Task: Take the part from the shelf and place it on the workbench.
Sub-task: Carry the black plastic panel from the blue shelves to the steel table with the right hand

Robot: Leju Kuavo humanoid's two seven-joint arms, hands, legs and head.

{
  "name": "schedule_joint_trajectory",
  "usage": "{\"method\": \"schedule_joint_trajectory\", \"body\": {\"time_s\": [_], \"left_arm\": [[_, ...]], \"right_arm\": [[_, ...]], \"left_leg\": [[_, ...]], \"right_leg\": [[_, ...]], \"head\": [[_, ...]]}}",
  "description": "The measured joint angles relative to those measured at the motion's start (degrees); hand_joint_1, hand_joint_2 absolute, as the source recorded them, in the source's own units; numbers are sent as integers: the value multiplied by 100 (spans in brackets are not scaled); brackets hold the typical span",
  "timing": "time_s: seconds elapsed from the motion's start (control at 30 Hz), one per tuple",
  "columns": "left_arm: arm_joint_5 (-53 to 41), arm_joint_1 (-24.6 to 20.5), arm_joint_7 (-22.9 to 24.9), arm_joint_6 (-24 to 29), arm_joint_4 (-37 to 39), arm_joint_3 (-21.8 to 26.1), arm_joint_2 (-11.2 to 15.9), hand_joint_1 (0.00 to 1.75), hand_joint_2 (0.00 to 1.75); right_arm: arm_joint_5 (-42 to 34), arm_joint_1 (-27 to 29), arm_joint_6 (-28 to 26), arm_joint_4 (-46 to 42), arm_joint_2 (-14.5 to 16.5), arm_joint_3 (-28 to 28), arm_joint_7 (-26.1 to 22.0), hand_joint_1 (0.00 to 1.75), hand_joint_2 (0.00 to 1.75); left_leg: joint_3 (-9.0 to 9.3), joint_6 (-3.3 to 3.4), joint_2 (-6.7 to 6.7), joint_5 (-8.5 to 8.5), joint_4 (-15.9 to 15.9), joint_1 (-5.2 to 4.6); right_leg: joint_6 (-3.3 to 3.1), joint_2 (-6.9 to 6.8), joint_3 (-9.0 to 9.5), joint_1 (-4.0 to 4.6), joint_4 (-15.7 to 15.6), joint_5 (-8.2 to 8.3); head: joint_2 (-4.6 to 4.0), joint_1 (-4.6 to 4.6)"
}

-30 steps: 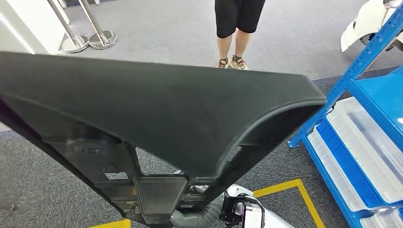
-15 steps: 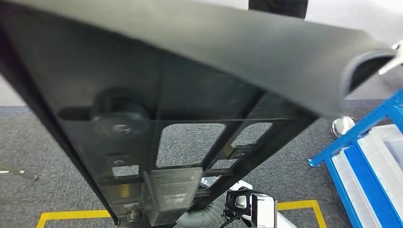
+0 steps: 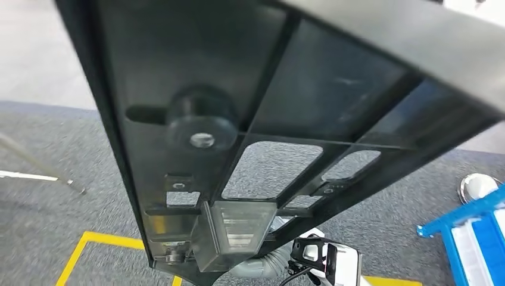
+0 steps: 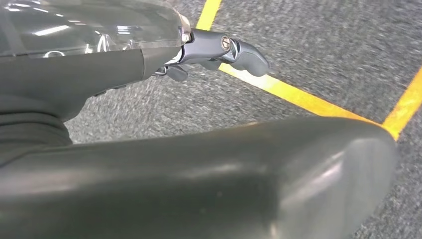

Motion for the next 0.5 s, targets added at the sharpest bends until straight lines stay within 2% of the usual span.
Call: {"method": "schedule_joint_trajectory", "body": {"time_s": [0.03, 0.07, 0.1, 0.13, 0.17, 0.23, 0.27, 0.33, 0.37, 0.4, 0.43, 0.47, 0.5], "left_arm": [[-10, 3, -14, -15, 0, -1, 11, 0, 0], [-16, -2, -23, -25, -1, -2, 23, 0, 0], [-17, -13, -31, -32, -1, -3, 37, 0, 0], [-17, -26, -38, -35, -2, -4, 49, 0, 0], [-17, -32, -42, -36, -2, -5, 59, 0, 0], [-16, -21, -46, -37, -2, -5, 73, 0, 0], [-16, -10, -49, -38, -2, -5, 77, 0, 0], [-14, -17, -51, -40, -2, -5, 77, 0, 0], [-11, -29, -52, -42, -2, -5, 73, 0, 0], [-6, -42, -51, -43, -2, -5, 69, 0, 0], [3, -48, -50, -43, -2, -5, 64, 0, 0], [13, -46, -50, -42, -2, -5, 58, 0, 0], [21, -41, -49, -40, -2, -4, 50, 0, 0]], "right_arm": [[1, 7, -1, -16, 0, -5, 0, 175, 175], [1, 10, -1, -33, 0, -8, 0, 175, 175], [1, 12, -1, -50, 0, -11, 0, 175, 175], [1, 14, -1, -65, 0, -15, 0, 175, 175], [1, 16, -1, -73, 0, -18, 0, 175, 175], [2, 19, -1, -82, 3, -21, 0, 175, 175], [3, 18, 2, -88, 7, -21, 1, 175, 175], [-5, 15, 19, -100, 16, -25, -1, 175, 175], [-10, 18, 33, -99, 17, -29, 0, 175, 175], [-15, 24, 52, -93, 16, -33, 0, 175, 175], [-17, 31, 74, -84, 15, -35, 1, 175, 175], [-16, 33, 95, -75, 15, -37, 2, 175, 175], [-16, 33, 111, -69, 16, -36, 2, 175, 175]], "left_leg": [[204, 19, 59, 187, -362, -7], [439, 54, 200, 336, -795, -29], [626, 105, 319, 444, -1148, -60], [737, 157, 407, 493, -1374, -91], [766, 203, 440, 488, -1464, -118], [763, 271, 301, 511, -1490, -116], [782, 298, 233, 531, -1521, -99], [823, 349, 103, 577, -1577, -54], [819, 362, 36, 587, -1583, -48], [808, 372, -36, 592, -1580, -44], [800, 376, -116, 594, -1575, -43], [797, 375, -199, 594, -1567, -41], [797, 369, -286, 590, -1555, -37]], "right_leg": [[6, -68, 14, 6, 0, -11], [18, -130, 32, 14, 0, -23], [36, -188, 48, 30, 1, -37], [59, -242, 61, 44, 2, -49], [84, -297, 71, 54, 1, -57], [142, -407, 90, 66, -7, -76], [176, -374, 98, 61, 20, -108], [231, -77, -34, 41, 372, -334], [249, 127, -193, 17, 726, -515], [263, 257, -402, 2, 1143, -698], [277, 313, -589, -9, 1493, -814], [288, 333, -699, -19, 1671, -821], [294, 342, -701, -30, 1622, -710]], "head": [[0, 0], [0, 0], [0, 0], [0, 0], [0, 0], [0, 0], [0, 1], [1, 2], [1, 2], [1, 2], [0, 2], [0, 1], [0, 1]]}}
